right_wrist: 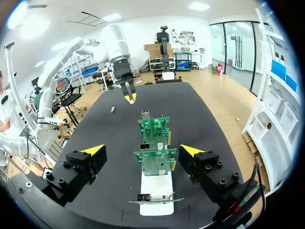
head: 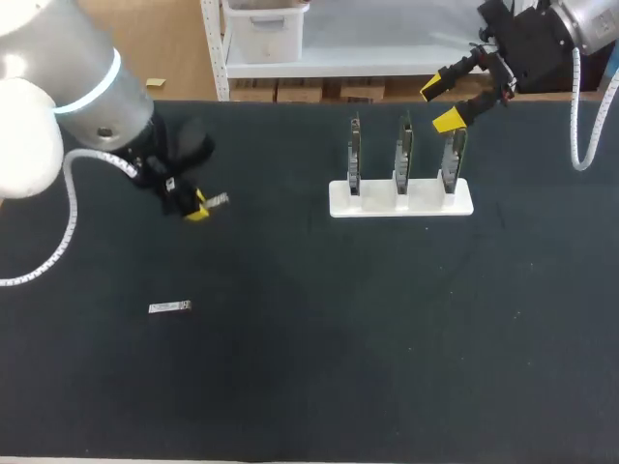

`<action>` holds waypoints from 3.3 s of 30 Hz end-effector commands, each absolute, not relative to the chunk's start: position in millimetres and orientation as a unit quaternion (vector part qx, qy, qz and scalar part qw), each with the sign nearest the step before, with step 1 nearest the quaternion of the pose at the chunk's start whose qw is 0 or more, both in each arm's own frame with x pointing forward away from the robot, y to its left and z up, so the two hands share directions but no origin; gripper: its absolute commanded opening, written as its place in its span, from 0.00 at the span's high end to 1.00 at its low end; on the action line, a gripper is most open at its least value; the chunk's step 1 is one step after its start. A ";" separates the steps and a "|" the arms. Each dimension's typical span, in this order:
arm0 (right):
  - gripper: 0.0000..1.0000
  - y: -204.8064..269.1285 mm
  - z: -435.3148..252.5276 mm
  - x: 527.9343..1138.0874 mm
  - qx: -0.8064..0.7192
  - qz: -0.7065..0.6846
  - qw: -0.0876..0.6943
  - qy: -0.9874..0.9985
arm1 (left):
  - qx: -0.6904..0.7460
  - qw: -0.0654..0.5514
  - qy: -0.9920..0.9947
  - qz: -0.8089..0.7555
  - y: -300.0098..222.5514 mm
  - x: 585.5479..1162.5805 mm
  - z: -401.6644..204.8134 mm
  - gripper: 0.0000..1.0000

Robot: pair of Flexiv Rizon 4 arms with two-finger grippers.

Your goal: Pick up the optical module with the left hand, and insert it into the network port with the right hand.

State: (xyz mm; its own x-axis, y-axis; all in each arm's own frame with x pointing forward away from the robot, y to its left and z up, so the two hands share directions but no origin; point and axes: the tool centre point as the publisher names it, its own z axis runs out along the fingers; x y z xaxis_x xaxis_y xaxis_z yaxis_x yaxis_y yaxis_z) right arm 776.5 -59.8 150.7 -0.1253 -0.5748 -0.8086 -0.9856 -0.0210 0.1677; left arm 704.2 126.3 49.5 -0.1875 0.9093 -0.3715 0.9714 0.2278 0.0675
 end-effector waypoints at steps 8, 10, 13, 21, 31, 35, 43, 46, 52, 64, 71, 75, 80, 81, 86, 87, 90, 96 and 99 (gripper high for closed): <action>0.00 -59.7 150.9 774.4 -0.603 0.380 0.271 0.647 | 0.541 0.343 0.741 -0.203 96.5 751.6 115.1 1.00; 0.00 -59.7 150.9 774.4 -0.603 0.380 0.271 0.647 | 0.541 0.368 0.727 -0.207 85.0 761.5 130.4 1.00; 0.00 -59.7 150.9 774.4 -0.603 0.380 0.271 0.647 | 0.530 0.410 0.703 -0.238 67.7 776.9 151.4 1.00; 0.00 -59.7 150.9 774.4 -0.603 0.380 0.271 0.647 | 0.535 0.465 0.640 -0.297 9.1 802.4 188.9 1.00; 0.00 -59.7 150.9 774.4 -0.603 0.380 0.271 0.647 | 0.552 0.501 0.563 -0.358 -69.5 807.0 216.8 1.00; 0.00 -59.7 150.9 774.4 -0.603 0.380 0.271 0.647 | 0.567 0.497 0.543 -0.369 -95.1 800.7 217.2 1.00; 0.00 -59.7 150.9 774.4 -0.603 0.380 0.271 0.647 | 0.575 0.498 0.506 -0.406 -130.5 787.4 217.4 1.00; 0.00 -59.7 150.9 774.4 -0.603 0.380 0.271 0.647 | 0.576 0.500 0.499 -0.412 -136.4 783.9 217.7 1.00; 0.00 -59.7 150.9 774.4 -0.603 0.380 0.271 0.647 | 0.567 0.505 0.490 -0.428 -144.7 781.2 215.5 1.00; 0.00 -59.7 150.9 774.4 -0.603 0.380 0.271 0.647 | 0.548 0.508 0.479 -0.461 -167.3 778.4 201.1 1.00; 0.00 -59.7 150.9 774.4 -0.603 0.380 0.271 0.647 | 0.568 0.499 0.459 -0.466 -180.2 777.2 195.9 1.00; 0.00 -59.7 150.9 774.4 -0.603 0.380 0.271 0.647 | 0.574 0.494 0.457 -0.466 -185.2 777.7 191.1 1.00; 0.00 -59.7 150.9 774.4 -0.603 0.380 0.271 0.647 | 0.570 0.493 0.463 -0.466 -189.0 780.7 185.6 1.00; 0.00 -59.7 150.9 774.4 -0.603 0.380 0.271 0.647 | 0.569 0.494 0.464 -0.467 -189.5 780.9 184.7 1.00; 0.00 -59.7 150.9 774.4 -0.603 0.380 0.271 0.647 | 0.561 0.498 0.467 -0.468 -188.6 782.8 181.8 1.00; 0.00 -59.7 150.9 774.4 -0.603 0.380 0.271 0.647 | 0.560 0.499 0.467 -0.469 -188.1 782.9 181.6 1.00; 0.00 -59.7 150.9 774.4 -0.603 0.380 0.271 0.647 | 0.557 0.501 0.468 -0.469 -186.0 782.8 180.9 1.00; 0.00 -59.7 150.9 774.4 -0.603 0.380 0.271 0.647 | 0.545 0.507 0.470 -0.474 -180.7 780.8 179.5 1.00; 0.00 -59.7 150.9 774.4 -0.603 0.380 0.271 0.647 | 0.546 0.509 0.470 -0.471 -179.6 779.4 180.7 1.00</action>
